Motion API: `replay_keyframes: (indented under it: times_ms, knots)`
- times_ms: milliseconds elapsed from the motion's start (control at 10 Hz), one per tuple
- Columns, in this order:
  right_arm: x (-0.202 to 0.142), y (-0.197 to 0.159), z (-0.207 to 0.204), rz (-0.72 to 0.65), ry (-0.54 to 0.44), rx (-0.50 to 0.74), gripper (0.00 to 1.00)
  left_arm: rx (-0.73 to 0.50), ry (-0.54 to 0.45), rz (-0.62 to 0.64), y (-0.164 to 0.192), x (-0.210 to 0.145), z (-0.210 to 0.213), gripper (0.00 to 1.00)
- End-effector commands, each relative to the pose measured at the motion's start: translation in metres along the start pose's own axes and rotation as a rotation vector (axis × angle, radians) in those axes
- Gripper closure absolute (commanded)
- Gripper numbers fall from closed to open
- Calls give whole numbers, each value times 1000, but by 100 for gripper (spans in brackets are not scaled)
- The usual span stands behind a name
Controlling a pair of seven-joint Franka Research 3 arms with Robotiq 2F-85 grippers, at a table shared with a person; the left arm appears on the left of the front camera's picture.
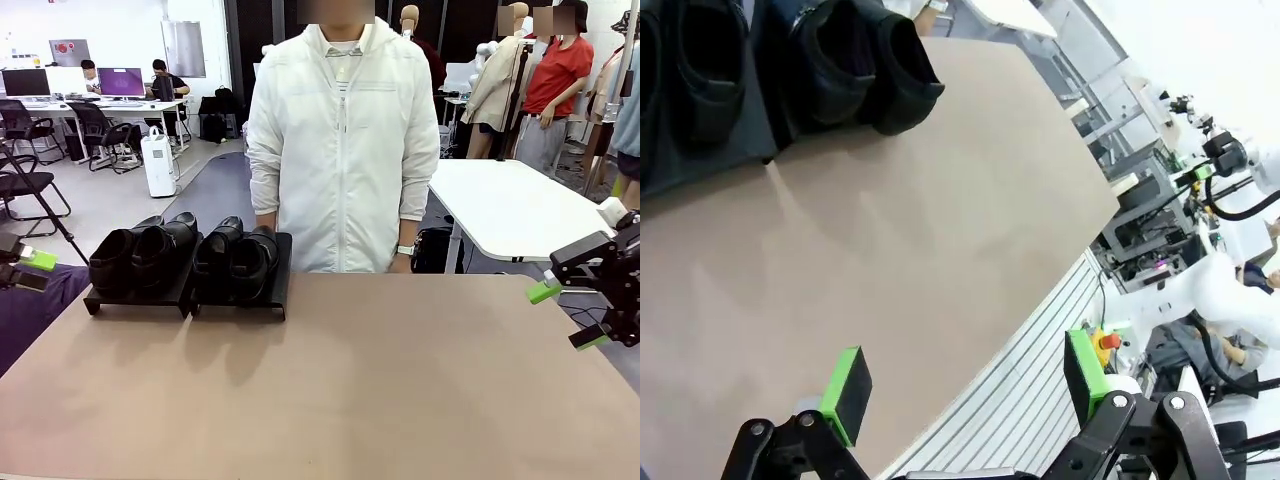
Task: Organize the shoes by placing them on the stand.
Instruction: Place the Shoe from the middle of the table onto the Shoes Stand.
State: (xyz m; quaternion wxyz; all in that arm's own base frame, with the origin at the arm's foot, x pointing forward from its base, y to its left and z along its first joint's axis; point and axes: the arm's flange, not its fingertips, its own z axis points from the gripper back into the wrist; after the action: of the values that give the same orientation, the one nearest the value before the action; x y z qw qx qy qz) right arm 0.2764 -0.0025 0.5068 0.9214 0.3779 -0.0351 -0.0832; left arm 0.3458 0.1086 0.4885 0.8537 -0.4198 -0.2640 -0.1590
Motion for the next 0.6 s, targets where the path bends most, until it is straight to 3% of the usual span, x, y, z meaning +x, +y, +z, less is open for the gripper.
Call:
replay_keyframes:
  times_ms: [0, 500]
  knots:
    - [2, 3, 2, 17, 1, 32, 0, 15, -7, -1, -7, 0, 4, 0]
    - [2, 3, 2, 17, 1, 32, 0, 15, -7, -1, -7, 0, 4, 0]
